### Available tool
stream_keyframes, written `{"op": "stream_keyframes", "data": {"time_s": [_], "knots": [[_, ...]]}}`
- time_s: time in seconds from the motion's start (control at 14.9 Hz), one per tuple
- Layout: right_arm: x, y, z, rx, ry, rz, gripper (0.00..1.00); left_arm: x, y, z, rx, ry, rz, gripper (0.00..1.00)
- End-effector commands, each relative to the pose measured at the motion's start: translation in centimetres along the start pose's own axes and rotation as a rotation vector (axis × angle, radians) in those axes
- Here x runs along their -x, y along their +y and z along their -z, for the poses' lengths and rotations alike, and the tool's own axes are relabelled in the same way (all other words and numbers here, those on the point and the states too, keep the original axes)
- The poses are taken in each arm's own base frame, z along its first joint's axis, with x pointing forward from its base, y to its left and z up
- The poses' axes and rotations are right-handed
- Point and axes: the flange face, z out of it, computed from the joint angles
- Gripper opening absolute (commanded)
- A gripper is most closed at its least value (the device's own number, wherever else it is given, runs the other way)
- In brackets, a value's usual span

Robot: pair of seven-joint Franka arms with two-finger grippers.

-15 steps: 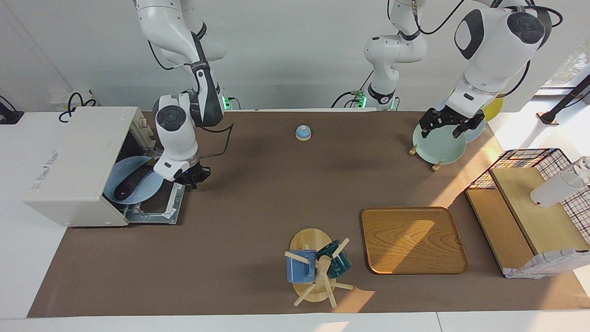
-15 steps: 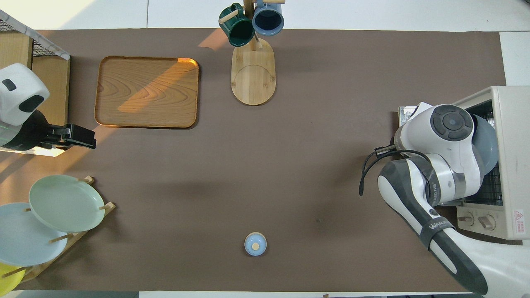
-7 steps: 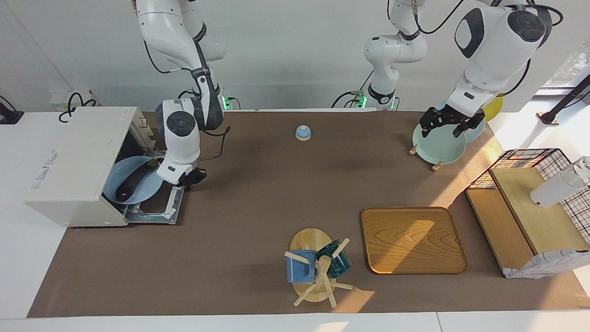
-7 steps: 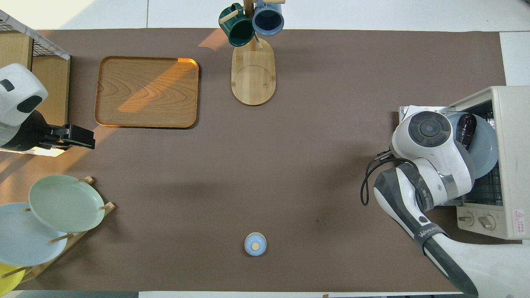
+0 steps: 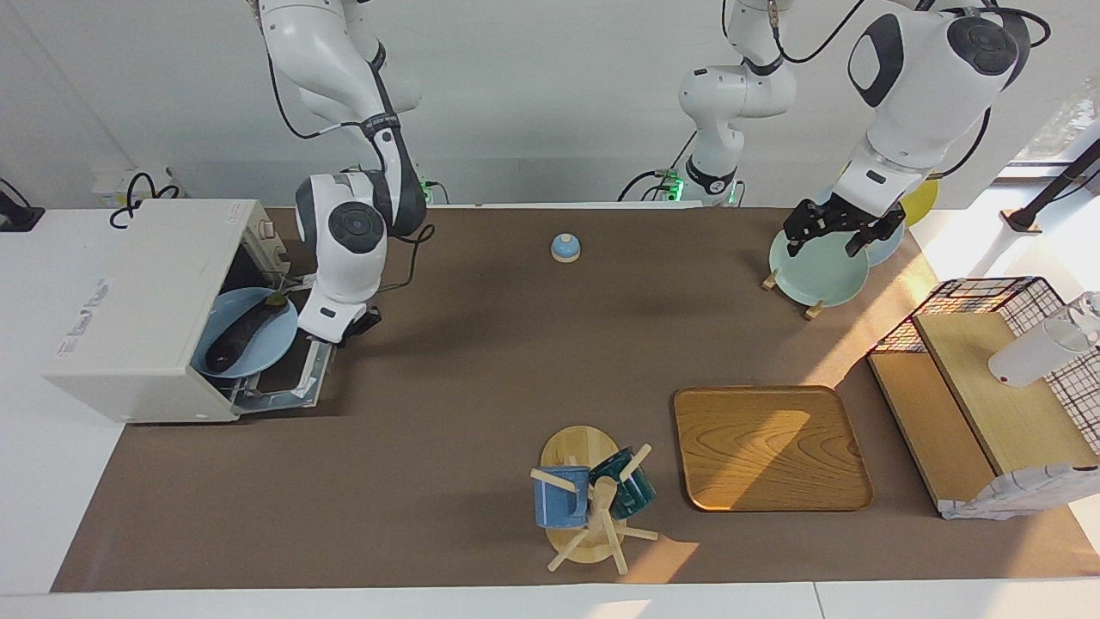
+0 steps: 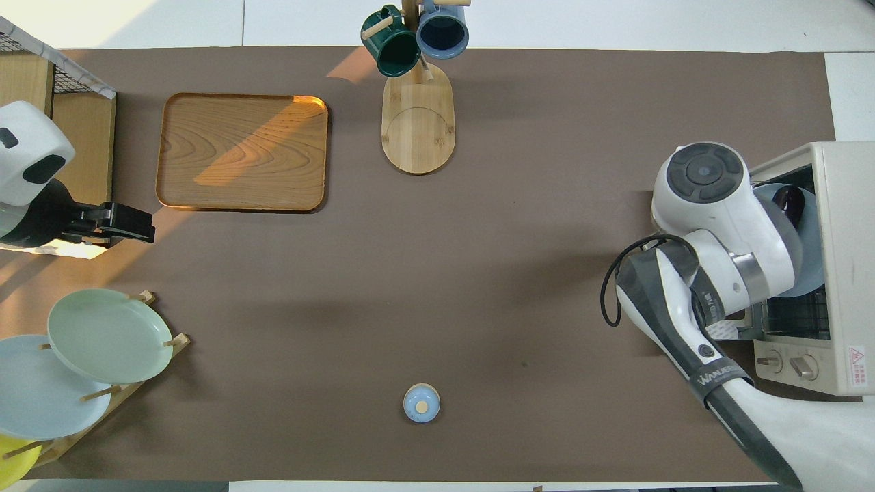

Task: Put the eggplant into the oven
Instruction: 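Push the oven door closed with the right gripper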

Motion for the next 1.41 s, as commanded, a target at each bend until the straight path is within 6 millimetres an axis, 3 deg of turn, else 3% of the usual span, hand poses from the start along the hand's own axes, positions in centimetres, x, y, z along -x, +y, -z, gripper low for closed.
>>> {"op": "stream_keyframes", "data": {"time_s": [0.0, 0.2, 0.6, 0.67, 0.87, 1.01, 1.14, 1.28, 1.34], "knots": [[2.5, 5.7, 2.5, 0.033, -0.021, 0.020, 0.00, 0.7, -0.3, 1.7, 0.008, 0.002, 0.005, 1.00], [5.1, 7.7, 3.7, -0.006, -0.042, 0.009, 0.00, 1.0, -0.3, 2.3, 0.005, -0.011, 0.002, 1.00], [8.2, 11.3, 3.6, -0.029, -0.061, 0.008, 0.00, 1.1, -0.4, 2.3, 0.005, -0.012, 0.005, 1.00], [8.9, 11.3, 4.6, -0.047, -0.063, -0.007, 0.00, 1.2, -0.4, 2.2, 0.005, -0.018, 0.007, 1.00], [10.8, 12.3, 10.5, -0.169, -0.055, -0.082, 0.00, 1.8, -0.5, 2.2, 0.006, -0.034, 0.007, 1.00], [11.0, 12.9, 13.6, -0.249, 0.029, -0.115, 0.16, 1.8, -0.5, 2.3, 0.004, -0.030, 0.007, 1.00], [10.1, 12.8, 15.4, -0.338, 0.113, -0.136, 0.35, 1.7, -0.6, 2.3, 0.005, -0.024, 0.007, 1.00], [9.5, 12.2, 14.4, -0.343, 0.114, -0.187, 0.35, 1.6, -0.6, 2.3, 0.005, -0.021, 0.005, 1.00], [9.4, 11.5, 14.2, -0.356, 0.107, -0.191, 0.43, 1.6, -0.6, 2.3, 0.005, -0.021, 0.005, 1.00]]}}
